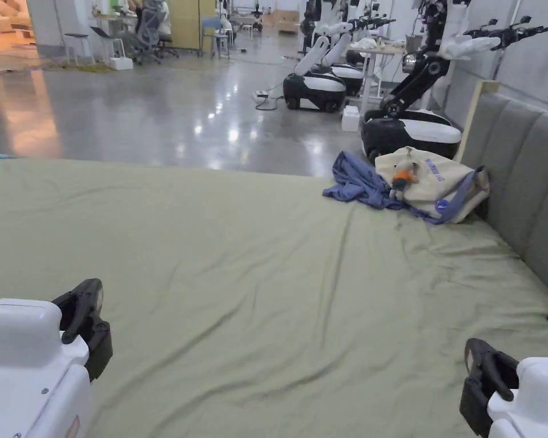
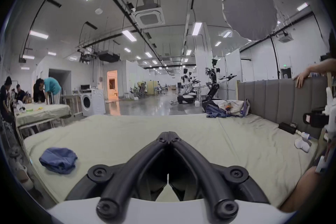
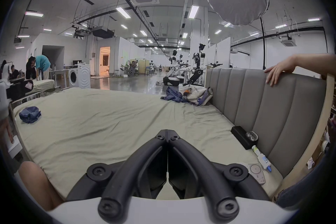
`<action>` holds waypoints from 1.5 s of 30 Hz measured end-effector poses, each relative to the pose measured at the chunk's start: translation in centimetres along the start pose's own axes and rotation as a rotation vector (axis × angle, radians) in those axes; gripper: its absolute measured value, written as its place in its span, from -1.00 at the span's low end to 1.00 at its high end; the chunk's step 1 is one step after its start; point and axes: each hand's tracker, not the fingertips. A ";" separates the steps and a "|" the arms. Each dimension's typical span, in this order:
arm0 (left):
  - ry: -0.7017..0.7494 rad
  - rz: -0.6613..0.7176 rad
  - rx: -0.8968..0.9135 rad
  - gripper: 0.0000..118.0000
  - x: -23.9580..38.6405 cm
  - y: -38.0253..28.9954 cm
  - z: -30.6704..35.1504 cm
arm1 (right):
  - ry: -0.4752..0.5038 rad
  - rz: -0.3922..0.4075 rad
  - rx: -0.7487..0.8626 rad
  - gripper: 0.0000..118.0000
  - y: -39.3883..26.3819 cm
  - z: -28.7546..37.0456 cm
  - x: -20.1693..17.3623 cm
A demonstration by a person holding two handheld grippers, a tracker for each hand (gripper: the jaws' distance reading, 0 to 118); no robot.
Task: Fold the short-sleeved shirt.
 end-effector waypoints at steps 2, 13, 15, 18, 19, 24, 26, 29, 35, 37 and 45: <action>0.039 0.041 -0.021 -1.00 -0.8 0.6 -0.4 | 0.004 0.000 -0.001 -0.96 -0.3 0.2 0.0; 0.046 0.004 -0.023 -1.00 -0.9 0.9 -0.6 | -0.010 -0.015 0.012 -0.96 -0.1 0.3 0.7; 0.040 -0.002 -0.038 -1.00 -0.5 1.1 -0.7 | -0.017 -0.011 0.008 -0.96 -0.2 0.2 0.5; 0.044 -0.022 -0.042 -1.00 -0.2 1.1 -0.6 | -0.023 0.011 0.008 -0.96 -0.3 0.0 0.4; 0.041 -0.021 -0.040 -1.00 -0.3 1.1 -0.6 | -0.019 0.008 0.007 -0.96 -0.3 0.0 0.4; 0.033 -0.008 -0.023 -0.32 -0.4 1.2 -0.6 | -0.028 0.006 0.014 -0.83 -0.4 -0.1 0.3; -0.031 0.025 -0.098 0.99 -0.3 1.3 -0.9 | -0.029 0.005 -0.001 0.38 -0.2 -0.4 0.4; -0.051 0.088 -0.099 1.00 -0.4 1.9 -0.9 | 0.010 -0.037 0.005 1.00 0.5 -0.2 -0.1; -0.216 0.250 -0.060 1.00 -0.7 3.9 -0.5 | -0.019 0.014 0.036 1.00 0.0 -0.1 0.0; -0.269 0.241 -0.076 1.00 -0.9 4.4 -0.9 | -0.018 0.011 0.034 1.00 0.3 -0.3 -0.1; -0.110 0.223 -0.165 1.00 1.1 5.7 -1.9 | 0.016 -0.005 0.043 1.00 0.6 0.0 -0.1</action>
